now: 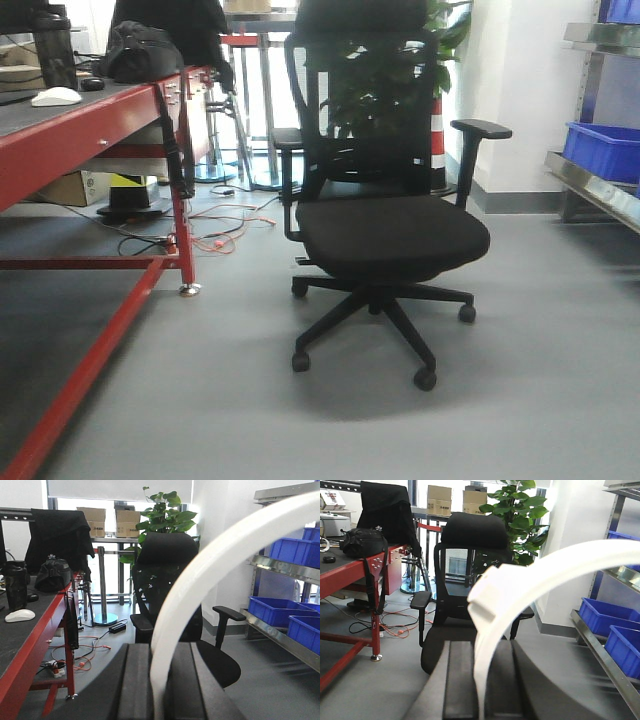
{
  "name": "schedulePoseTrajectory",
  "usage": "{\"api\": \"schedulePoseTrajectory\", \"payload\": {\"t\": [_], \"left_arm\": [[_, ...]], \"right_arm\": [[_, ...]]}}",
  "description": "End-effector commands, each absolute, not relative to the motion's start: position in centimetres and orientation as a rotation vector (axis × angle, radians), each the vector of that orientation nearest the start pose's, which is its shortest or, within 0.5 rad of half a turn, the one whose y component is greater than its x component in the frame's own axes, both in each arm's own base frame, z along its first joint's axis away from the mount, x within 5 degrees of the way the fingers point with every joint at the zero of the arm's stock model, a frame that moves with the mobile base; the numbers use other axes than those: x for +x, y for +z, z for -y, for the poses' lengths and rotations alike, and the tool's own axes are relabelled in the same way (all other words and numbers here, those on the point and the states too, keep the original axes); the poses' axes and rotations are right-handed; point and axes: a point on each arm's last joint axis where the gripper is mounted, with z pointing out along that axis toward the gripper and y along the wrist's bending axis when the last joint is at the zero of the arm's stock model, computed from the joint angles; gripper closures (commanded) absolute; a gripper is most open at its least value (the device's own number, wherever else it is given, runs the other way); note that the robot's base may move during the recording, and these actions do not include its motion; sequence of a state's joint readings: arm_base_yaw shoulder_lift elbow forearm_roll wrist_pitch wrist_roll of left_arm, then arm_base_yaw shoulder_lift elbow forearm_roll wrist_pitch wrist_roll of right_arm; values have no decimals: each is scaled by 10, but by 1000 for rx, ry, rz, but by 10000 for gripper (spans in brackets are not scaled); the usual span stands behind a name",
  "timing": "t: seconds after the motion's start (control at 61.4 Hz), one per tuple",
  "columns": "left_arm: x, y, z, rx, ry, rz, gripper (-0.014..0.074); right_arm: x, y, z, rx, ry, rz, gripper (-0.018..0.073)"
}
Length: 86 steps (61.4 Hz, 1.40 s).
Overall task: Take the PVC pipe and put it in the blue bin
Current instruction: 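Drive the base past the office chair toward the blue bin shelf, then drive up to the steel shelf and stop before the blue bins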
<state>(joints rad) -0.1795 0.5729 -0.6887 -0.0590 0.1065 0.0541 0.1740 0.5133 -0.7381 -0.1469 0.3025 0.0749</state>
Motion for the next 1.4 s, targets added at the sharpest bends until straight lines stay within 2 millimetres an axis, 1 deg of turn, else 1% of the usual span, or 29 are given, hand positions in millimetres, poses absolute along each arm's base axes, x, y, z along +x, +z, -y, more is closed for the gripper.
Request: {"api": "schedulePoseTrajectory", "payload": {"t": [0.0, 1.384], "left_arm": [[112, 393, 21, 128, -165, -1436, 707], [112, 393, 21, 128, -165, -1436, 707]], "right_arm": [[93, 397, -12, -156, 45, -1525, 727], [93, 397, -12, -156, 45, -1525, 727]]}}
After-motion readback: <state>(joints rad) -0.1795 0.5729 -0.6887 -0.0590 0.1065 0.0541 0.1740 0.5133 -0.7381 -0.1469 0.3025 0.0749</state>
